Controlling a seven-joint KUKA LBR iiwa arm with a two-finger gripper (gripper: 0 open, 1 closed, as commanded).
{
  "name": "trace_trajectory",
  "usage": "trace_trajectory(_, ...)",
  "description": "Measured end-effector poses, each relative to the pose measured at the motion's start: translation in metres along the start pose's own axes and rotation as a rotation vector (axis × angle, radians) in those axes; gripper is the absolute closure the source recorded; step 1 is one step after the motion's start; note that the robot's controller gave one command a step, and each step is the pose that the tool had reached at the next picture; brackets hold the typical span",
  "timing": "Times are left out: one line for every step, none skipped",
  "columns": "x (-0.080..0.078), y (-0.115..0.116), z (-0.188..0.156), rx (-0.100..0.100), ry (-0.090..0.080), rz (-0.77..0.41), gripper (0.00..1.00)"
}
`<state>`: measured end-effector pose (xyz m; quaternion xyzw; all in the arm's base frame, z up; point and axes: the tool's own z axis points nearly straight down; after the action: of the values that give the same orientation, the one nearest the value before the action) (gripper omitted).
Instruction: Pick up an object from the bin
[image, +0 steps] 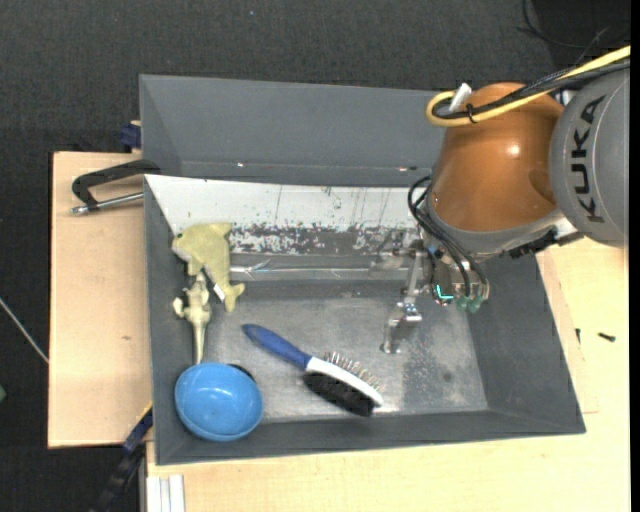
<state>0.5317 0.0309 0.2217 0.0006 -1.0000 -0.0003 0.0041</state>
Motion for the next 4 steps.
trace_trajectory(0.037, 0.055, 0.085, -0.001, 0.001, -0.091, 0.0)
trace_trajectory(0.037, 0.066, 0.137, 0.001, -0.004, -0.245, 0.0)
trace_trajectory(0.035, 0.065, 0.136, 0.001, -0.009, -0.242, 1.0)
trace_trajectory(0.028, 0.06, -0.016, -0.001, -0.021, -0.106, 1.0)
